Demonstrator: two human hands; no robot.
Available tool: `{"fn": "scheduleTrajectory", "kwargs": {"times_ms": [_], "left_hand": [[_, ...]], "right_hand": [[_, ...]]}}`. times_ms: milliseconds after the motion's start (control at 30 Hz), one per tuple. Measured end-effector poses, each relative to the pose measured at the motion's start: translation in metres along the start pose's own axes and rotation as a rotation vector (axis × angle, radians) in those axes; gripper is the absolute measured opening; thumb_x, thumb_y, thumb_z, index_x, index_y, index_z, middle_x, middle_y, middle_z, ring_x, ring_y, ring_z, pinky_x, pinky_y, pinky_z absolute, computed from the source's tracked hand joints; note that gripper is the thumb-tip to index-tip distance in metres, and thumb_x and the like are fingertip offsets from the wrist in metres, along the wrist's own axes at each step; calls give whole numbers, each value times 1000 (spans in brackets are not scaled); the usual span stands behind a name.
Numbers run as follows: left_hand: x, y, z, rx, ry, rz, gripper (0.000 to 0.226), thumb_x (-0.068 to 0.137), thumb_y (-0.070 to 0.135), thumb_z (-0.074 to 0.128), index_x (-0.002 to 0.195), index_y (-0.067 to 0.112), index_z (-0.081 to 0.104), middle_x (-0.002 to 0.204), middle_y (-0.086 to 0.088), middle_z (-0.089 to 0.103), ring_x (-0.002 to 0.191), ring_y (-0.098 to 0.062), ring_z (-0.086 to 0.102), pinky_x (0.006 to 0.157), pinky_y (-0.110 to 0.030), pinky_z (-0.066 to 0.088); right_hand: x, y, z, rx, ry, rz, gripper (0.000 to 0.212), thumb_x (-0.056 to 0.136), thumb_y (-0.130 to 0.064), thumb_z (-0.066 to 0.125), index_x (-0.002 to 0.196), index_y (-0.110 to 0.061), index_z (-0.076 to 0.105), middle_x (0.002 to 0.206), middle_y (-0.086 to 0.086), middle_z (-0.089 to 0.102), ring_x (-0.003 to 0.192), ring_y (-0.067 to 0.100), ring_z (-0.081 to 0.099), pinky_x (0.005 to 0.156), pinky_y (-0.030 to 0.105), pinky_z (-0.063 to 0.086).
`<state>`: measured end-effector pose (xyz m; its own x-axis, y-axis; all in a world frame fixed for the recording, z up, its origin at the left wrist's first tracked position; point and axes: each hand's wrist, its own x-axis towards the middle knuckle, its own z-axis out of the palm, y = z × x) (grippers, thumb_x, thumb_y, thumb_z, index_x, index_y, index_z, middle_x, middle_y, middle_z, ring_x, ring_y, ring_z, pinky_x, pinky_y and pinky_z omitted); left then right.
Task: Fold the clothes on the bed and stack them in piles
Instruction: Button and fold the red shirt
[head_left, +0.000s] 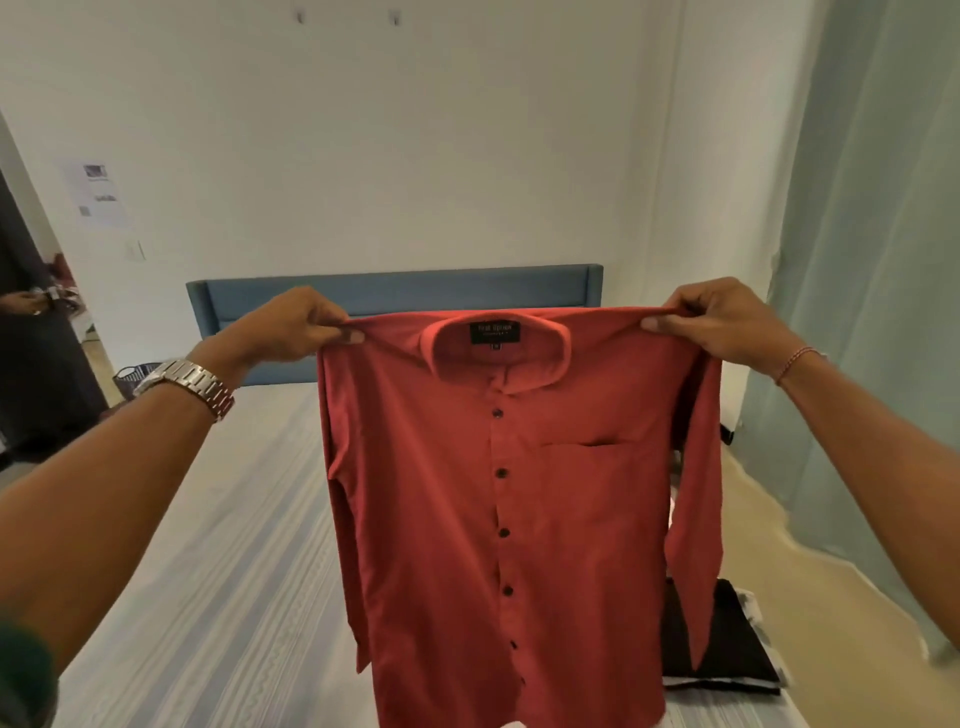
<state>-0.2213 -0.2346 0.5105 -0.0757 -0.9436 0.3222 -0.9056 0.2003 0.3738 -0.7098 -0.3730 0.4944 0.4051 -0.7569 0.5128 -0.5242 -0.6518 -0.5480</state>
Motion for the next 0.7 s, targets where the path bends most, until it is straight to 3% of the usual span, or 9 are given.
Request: {"fn": "scheduleTrajectory", "kwargs": {"times_ms": [133, 200, 300, 367, 433, 533, 633, 700], "left_hand": [[2, -7, 4, 1, 16, -72, 56, 92, 65, 56, 87, 13, 77, 74, -19, 67, 67, -18, 57, 72, -45, 51], [3, -1, 12, 96, 145, -155, 51, 95, 59, 54, 86, 14, 75, 72, -14, 66, 73, -27, 63, 71, -43, 49], [7, 29, 29, 266, 460, -367, 37, 99, 45, 54, 92, 17, 78, 86, -8, 73, 92, -37, 67, 76, -41, 51], [15, 48, 39, 185, 517, -436, 40, 97, 38, 53, 81, 7, 73, 78, -13, 72, 86, -38, 69, 71, -39, 51], [25, 66, 46, -57, 421, -482, 32, 96, 21, 54, 77, 0, 67, 74, -19, 69, 74, -36, 68, 60, -33, 55], [29, 95, 59, -498, 137, -565, 22, 90, -6, 53, 71, -4, 64, 68, -21, 69, 54, -27, 67, 44, -23, 53], [26, 112, 73, -522, 36, -555, 19, 92, -2, 52, 80, -8, 66, 71, -21, 72, 49, -22, 70, 38, -18, 43], [20, 122, 77, -560, -55, -501, 21, 95, 6, 56, 94, -10, 68, 77, -15, 75, 59, -21, 72, 43, -18, 44]], "right_hand": [[-1, -8, 0, -80, -137, 3, 23, 90, -41, 74, 87, -19, 74, 85, 5, 72, 84, 25, 68, 82, 43, 55], [-7, -18, -5, -28, -280, 9, 31, 91, -44, 69, 92, -13, 72, 87, 9, 72, 83, 28, 66, 78, 40, 52], [-17, -42, -7, 214, -552, 9, 31, 94, -28, 67, 89, 3, 66, 80, 11, 64, 78, 21, 60, 77, 34, 49], [-24, -59, 1, 296, -689, 21, 33, 95, -24, 72, 80, 4, 62, 75, 13, 54, 72, 23, 52, 69, 32, 45], [-32, -78, 17, 409, -715, 34, 38, 90, -27, 76, 75, 4, 61, 70, 11, 48, 65, 22, 45, 60, 28, 37], [-46, -109, 50, 704, -570, 130, 32, 89, -23, 74, 70, -2, 58, 62, 5, 42, 57, 12, 40, 53, 20, 37], [-52, -129, 78, 1013, -416, 266, 27, 95, -18, 65, 71, -10, 55, 63, -1, 37, 57, 9, 35, 55, 19, 37], [-55, -134, 92, 1034, -352, 284, 24, 100, -16, 61, 80, -4, 65, 64, 0, 48, 57, 8, 45, 57, 18, 45]]}}
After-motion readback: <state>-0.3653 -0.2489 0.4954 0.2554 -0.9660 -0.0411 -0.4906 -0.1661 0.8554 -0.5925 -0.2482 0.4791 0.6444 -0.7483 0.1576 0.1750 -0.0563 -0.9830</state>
